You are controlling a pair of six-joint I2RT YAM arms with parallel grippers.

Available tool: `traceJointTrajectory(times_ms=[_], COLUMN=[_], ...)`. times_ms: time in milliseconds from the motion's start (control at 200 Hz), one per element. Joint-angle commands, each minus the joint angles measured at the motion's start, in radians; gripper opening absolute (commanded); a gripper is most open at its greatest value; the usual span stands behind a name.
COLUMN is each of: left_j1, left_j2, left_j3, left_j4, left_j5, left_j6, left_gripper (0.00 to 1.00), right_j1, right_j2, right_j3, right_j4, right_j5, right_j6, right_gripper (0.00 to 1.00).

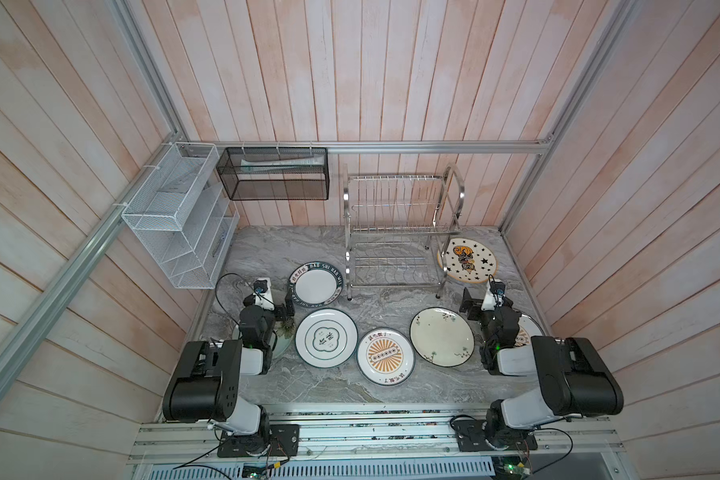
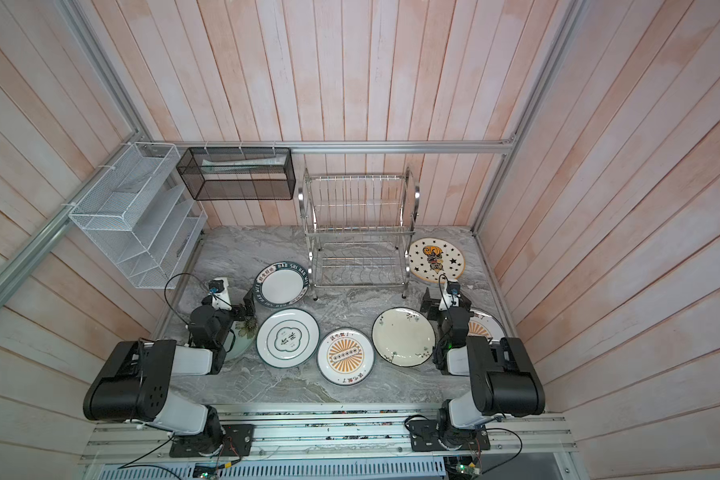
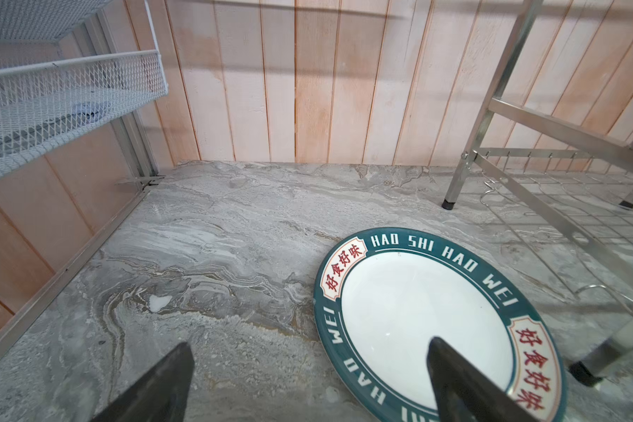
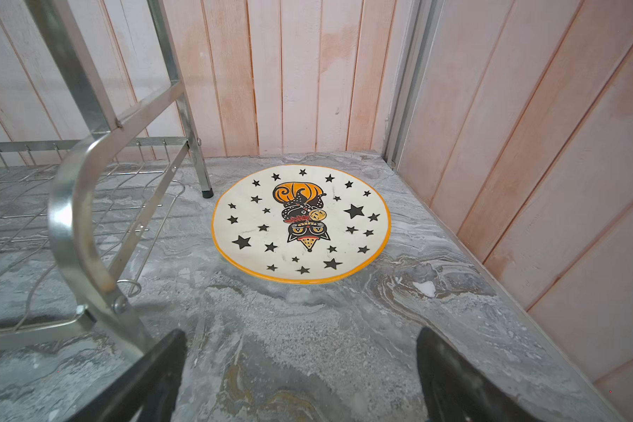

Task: Load plates into a dish rack
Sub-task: Pick up the plate from the top-right of the table.

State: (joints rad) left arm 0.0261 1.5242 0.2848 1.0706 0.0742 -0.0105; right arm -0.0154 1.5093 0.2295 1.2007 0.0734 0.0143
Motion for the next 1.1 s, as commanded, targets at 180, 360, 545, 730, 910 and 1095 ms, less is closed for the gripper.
traceJointTrajectory(times_ms=[180,360,545,730,910,1095], left_j1=[0.005,0.005,0.005,0.005,0.006,0.006], left_j2=[0.012,0.016,0.015,0.015,0.015,0.016], left_j3=[0.013,0.013,0.013,0.013,0.014,0.014], left_j4=[0.015,0.014,0.014,0.014,0.014,0.014], left_j5=[-0.008,-0.008,-0.007,-0.007,-0.007,-0.005], left_j6=[0.006,0.004,0.005,0.005,0.004,0.004], left_gripper=[1.0,1.0,1.0,1.0,1.0,1.0], right_j1=[0.003,0.002,0.003,0.003,0.003,0.004], right_j2=[0.009,0.009,0.009,0.009,0.009,0.0], right_j3=[0.016,0.016,0.016,0.015,0.015,0.014], right_j4=[0.002,0.001,0.001,0.002,0.001,0.008], right_j5=[0.001,0.001,0.001,0.001,0.001,0.03], right_j6=[-0.003,-0.002,-0.003,-0.003,-0.003,0.018], right_gripper=[0.98,0.98,0.98,0.98,0.98,0.98])
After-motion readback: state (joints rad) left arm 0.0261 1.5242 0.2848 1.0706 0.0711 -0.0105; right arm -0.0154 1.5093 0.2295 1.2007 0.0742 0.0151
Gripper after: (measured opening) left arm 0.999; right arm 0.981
